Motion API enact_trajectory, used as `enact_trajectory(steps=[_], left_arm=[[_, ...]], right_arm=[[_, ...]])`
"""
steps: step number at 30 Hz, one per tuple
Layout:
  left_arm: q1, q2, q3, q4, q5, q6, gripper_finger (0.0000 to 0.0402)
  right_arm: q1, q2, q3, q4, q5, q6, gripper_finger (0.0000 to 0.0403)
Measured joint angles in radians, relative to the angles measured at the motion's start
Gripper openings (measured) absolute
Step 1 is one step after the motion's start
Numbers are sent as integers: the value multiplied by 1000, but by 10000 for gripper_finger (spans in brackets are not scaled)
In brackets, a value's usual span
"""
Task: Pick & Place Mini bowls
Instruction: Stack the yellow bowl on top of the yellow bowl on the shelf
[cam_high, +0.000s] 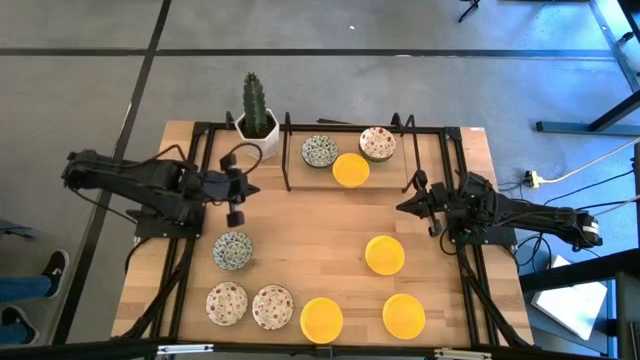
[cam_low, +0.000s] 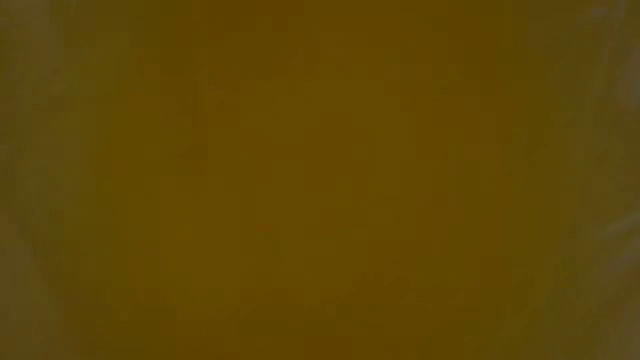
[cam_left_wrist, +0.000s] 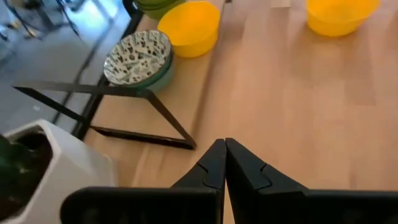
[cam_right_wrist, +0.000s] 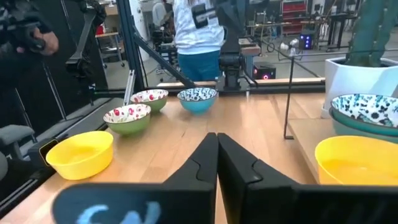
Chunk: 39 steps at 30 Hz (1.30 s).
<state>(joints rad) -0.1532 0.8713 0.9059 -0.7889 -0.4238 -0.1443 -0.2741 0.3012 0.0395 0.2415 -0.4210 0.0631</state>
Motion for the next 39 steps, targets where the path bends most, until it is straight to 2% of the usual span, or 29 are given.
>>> enact_trajectory(steps=[4,11,17,23,26,30,34,37,39], left_arm=[[-25,1,15,-55,36,-68,4],[-68,49,15,-113,33,-164,9],[-87,137,15,-130,33,-160,55],[-103,204,15,-126,13,-133,115],[-107,216,9,-100,-9,-86,124],[-135,149,-64,35,-40,83,95],[-99,4,-133,138,-30,112,44],[-85,-112,-209,237,-11,119,9],[-72,-175,-263,271,-22,124,5]], right_arm=[[0,0,0,1,0,-43,10],[0,0,0,0,0,-38,6],[0,0,0,1,2,-36,25],[0,0,0,-3,9,-17,27],[0,0,0,-23,6,-3,18],[5,0,23,-43,-29,23,6],[46,-1,85,-88,-32,10,7],[84,-1,147,-211,23,-16,4],[113,0,203,-359,71,-17,5]])
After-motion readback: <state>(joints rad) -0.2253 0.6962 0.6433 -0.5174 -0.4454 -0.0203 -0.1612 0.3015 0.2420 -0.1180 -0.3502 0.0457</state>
